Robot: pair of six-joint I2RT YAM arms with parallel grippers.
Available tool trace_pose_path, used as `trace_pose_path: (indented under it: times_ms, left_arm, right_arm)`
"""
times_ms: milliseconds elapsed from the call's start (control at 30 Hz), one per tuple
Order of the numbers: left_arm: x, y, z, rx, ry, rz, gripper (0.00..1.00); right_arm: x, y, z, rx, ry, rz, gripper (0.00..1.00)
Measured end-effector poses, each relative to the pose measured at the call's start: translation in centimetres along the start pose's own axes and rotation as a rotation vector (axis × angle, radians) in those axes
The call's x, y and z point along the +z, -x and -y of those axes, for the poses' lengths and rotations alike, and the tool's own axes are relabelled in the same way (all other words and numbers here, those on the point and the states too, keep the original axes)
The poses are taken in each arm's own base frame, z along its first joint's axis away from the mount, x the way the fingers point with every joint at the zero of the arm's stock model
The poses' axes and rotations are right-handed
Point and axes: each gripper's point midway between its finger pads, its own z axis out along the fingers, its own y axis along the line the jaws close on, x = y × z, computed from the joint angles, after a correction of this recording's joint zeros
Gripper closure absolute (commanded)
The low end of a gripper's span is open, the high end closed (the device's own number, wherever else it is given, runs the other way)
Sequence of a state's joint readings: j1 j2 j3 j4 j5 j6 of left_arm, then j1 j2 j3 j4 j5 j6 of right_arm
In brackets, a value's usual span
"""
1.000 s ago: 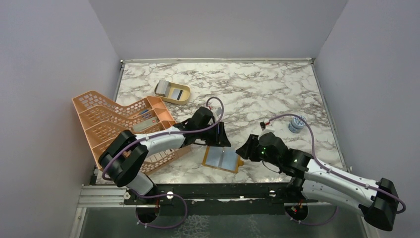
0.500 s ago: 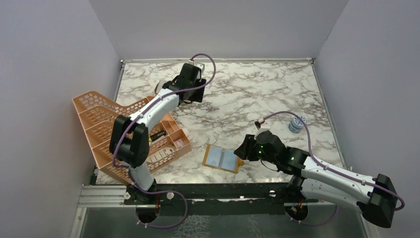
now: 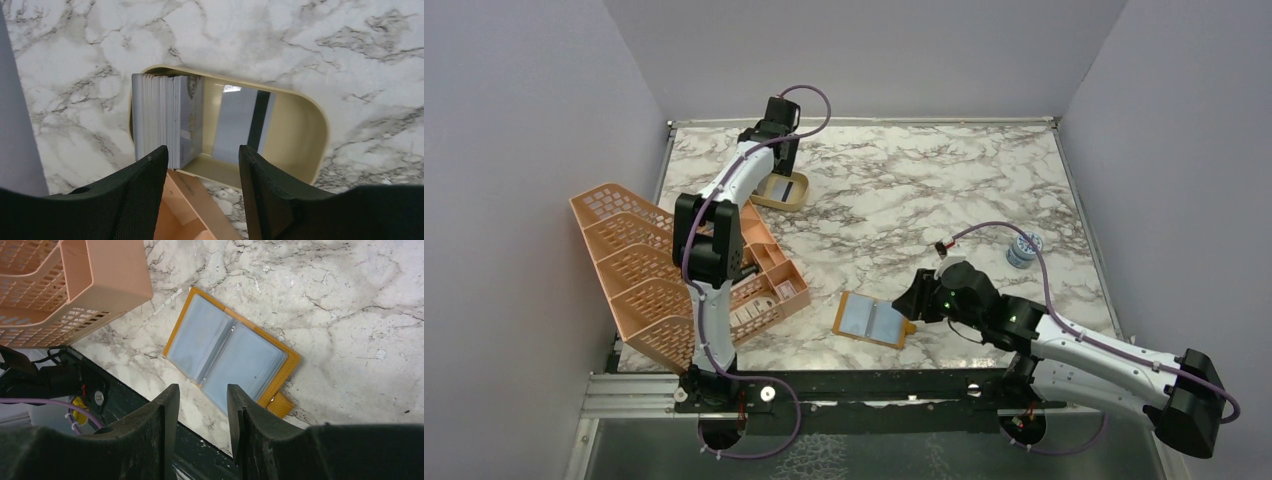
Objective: Put the credit cards into the card holder
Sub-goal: Pick up the credit card from the storage box.
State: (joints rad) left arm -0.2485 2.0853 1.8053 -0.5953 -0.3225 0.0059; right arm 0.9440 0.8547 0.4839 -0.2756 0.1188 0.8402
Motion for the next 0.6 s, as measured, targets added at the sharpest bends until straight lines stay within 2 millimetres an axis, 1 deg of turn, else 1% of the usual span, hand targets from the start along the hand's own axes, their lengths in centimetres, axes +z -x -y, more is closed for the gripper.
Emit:
trace_pose_path:
  times_ms: [133,367,467,600]
  left_arm:
    - [1.1,-0.1,-0.7,0.043,0.045,-0.016,0.46]
    - [2.8,-1.7,-1.3,0.108,0.099,-0.071,0.52]
    - [3.1,-2.0,-1.6,0.122,0.116,-0.083,0.54]
    - [3.3,-1.9,-2.0,0.134,0.140,-0.087,0.54]
  right_arm:
    - [0.0,0.0,0.0,0.000,0.000,0.000,0.59]
    - [0.2,-0.2,0.1,-0.001,-0.007,-0.007,0.59]
    - [0.3,-0.4,0.3,-0.002,-0.014,-0.015,0.59]
    - [0.3,-0.4,0.3,-0.002,-0.016,-0.016,0.59]
